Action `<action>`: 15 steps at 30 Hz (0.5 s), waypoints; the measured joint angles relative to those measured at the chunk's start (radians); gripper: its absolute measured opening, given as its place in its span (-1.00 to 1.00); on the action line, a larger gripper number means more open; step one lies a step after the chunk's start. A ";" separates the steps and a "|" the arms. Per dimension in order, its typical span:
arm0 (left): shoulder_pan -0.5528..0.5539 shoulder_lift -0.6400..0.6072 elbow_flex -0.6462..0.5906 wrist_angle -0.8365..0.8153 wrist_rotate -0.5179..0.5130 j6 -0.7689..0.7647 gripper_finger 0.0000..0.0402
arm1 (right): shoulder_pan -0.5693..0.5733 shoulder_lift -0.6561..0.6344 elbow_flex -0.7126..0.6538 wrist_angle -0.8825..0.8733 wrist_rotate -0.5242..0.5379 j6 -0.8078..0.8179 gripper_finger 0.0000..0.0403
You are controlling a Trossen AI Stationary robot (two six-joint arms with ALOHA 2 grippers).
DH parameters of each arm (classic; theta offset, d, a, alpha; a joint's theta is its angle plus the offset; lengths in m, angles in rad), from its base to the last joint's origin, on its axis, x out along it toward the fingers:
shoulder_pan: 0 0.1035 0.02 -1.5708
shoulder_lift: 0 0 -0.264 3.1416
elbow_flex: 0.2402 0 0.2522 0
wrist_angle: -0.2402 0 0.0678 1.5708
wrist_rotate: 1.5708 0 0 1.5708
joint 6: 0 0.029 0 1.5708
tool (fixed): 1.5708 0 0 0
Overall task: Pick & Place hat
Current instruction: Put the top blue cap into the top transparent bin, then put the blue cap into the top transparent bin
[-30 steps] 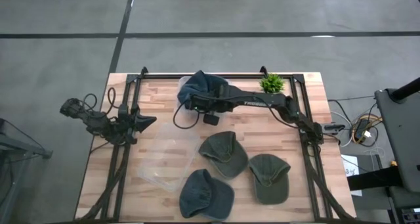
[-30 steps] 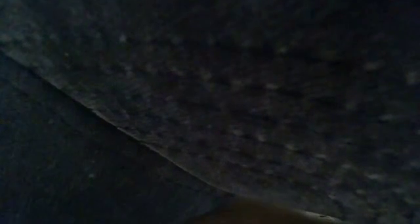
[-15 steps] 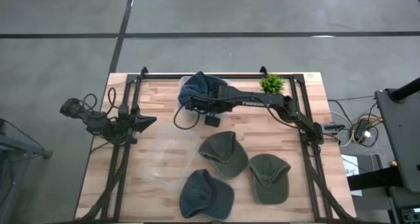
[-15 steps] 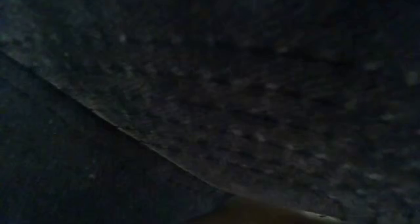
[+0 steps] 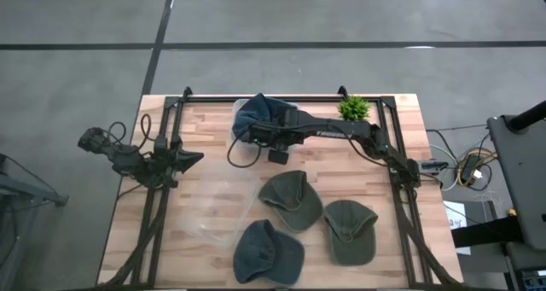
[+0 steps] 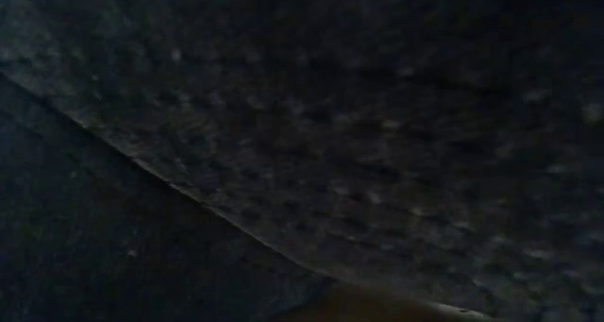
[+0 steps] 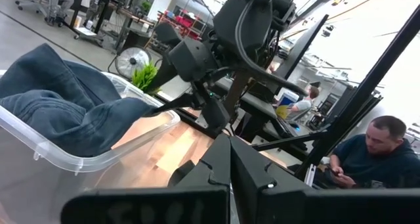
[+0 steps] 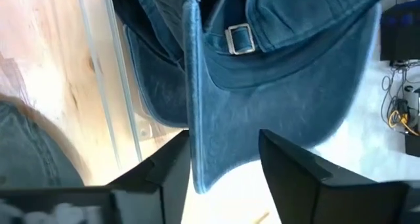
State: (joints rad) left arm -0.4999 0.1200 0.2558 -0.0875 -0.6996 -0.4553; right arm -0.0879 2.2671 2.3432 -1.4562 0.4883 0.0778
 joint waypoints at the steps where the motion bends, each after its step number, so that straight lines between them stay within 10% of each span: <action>1: 0.000 0.000 0.000 0.000 0.001 0.000 -0.99 | 0.000 -0.001 0.009 -0.012 0.001 0.003 -0.09; 15: 0.000 0.000 0.000 -0.002 0.002 -0.006 -0.99 | -0.026 -0.092 0.011 -0.024 0.012 0.027 -0.05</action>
State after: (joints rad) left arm -0.4999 0.1200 0.2556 -0.0896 -0.6975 -0.4618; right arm -0.1140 2.1756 2.3539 -1.4800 0.5003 0.1047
